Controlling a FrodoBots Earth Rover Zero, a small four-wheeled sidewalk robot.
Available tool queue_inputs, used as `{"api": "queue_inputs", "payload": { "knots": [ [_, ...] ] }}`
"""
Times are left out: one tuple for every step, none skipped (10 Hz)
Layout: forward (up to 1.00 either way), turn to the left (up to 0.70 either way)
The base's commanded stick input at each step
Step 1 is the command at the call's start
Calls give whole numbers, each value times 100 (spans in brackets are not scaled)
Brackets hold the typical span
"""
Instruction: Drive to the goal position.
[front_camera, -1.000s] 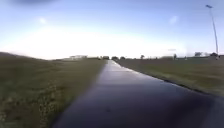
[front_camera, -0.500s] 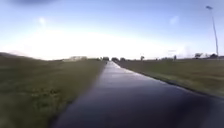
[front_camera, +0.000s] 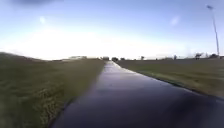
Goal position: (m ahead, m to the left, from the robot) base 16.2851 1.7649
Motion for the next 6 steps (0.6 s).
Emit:
{"api": "queue_inputs", "payload": {
  "knots": [
    [45, 0],
    [45, 0],
    [45, 0],
    [45, 0],
    [45, 0],
    [45, 0]
  ]
}}
